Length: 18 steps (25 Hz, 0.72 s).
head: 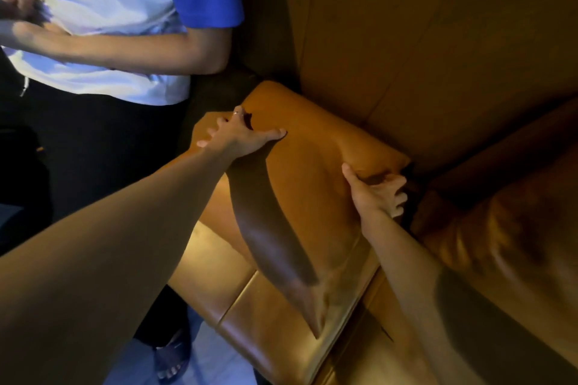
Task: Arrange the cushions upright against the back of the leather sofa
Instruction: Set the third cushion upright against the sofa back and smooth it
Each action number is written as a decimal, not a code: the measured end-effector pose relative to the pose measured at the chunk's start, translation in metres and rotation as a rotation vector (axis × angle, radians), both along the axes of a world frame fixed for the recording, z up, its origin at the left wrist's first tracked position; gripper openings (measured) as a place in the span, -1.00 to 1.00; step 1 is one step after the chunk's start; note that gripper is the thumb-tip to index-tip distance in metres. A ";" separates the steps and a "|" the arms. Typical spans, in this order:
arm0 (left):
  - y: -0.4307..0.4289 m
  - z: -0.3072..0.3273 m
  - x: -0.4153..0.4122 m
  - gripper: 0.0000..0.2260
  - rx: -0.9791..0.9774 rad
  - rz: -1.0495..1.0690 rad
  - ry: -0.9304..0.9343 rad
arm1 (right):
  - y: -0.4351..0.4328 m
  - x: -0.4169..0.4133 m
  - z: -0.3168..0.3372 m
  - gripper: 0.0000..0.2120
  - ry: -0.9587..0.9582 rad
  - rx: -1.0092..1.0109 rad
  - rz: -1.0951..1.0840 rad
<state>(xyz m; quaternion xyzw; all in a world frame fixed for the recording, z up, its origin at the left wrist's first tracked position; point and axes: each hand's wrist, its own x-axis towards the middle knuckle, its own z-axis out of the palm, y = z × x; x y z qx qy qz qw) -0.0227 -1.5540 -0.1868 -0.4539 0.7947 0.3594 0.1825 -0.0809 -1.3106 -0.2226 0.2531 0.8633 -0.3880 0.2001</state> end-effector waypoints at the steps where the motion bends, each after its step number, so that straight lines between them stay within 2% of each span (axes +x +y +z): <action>1: -0.002 -0.002 -0.001 0.29 0.016 0.016 0.009 | 0.001 0.000 -0.001 0.02 -0.021 -0.057 -0.037; 3: -0.004 -0.003 0.001 0.37 0.080 0.067 0.044 | 0.003 0.003 -0.005 0.15 -0.093 -0.246 -0.135; 5: 0.000 0.002 0.006 0.35 0.140 0.116 0.090 | 0.007 0.007 -0.002 0.18 -0.195 -0.421 -0.214; 7: 0.007 0.013 0.012 0.28 0.191 0.200 0.150 | 0.015 0.011 0.005 0.10 -0.284 -0.517 -0.258; 9: 0.015 0.020 0.016 0.21 0.250 0.309 0.221 | 0.022 0.017 0.019 -0.09 -0.311 -0.577 -0.250; 12: 0.033 0.037 0.018 0.19 0.353 0.396 0.375 | 0.034 0.022 0.041 -0.31 -0.151 -0.678 -0.249; 13: 0.041 0.045 0.017 0.19 0.363 0.400 0.434 | 0.038 0.021 0.052 -0.29 -0.067 -0.715 -0.244; 16: 0.061 0.077 0.005 0.21 0.362 0.385 0.607 | 0.053 0.009 0.087 -0.07 0.171 -0.741 -0.185; 18: 0.071 0.097 -0.011 0.07 0.346 0.355 0.705 | 0.064 -0.004 0.111 -0.03 0.279 -0.735 -0.142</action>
